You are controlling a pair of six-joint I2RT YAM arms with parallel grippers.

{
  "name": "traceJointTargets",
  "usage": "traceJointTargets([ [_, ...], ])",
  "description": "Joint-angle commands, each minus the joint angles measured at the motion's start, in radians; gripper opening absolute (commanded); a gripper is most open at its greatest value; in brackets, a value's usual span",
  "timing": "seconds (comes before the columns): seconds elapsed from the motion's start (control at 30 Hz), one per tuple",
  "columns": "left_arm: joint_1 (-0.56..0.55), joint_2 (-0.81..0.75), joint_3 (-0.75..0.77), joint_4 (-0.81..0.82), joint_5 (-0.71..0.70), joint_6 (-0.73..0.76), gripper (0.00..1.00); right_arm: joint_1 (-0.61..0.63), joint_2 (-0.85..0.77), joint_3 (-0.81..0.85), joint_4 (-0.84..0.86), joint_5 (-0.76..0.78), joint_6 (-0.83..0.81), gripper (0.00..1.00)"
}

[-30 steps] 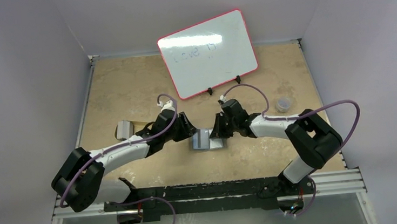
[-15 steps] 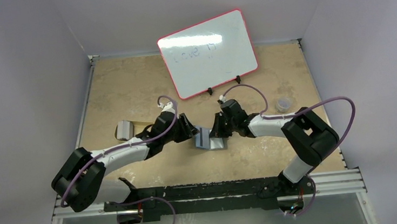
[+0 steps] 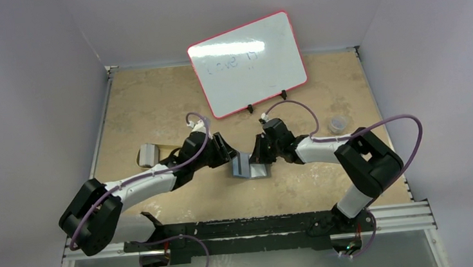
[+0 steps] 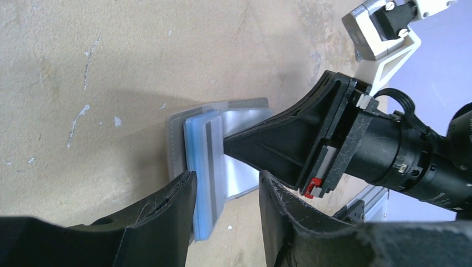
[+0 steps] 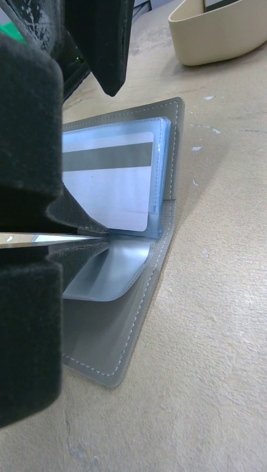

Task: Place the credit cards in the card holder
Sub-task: Insert the credit card into the card holder.

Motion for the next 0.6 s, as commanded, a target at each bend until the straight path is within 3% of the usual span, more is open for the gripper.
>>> traceJointTargets([
  [0.0, -0.002, 0.0, 0.038, 0.083, 0.011, -0.027, 0.44, 0.005, 0.027, -0.012, 0.019, 0.006, -0.001, 0.06],
  [0.57, -0.003, 0.102, 0.006, 0.165, 0.03, -0.022, 0.45, 0.006, 0.033, -0.023, 0.03, -0.002, 0.001, 0.06],
])
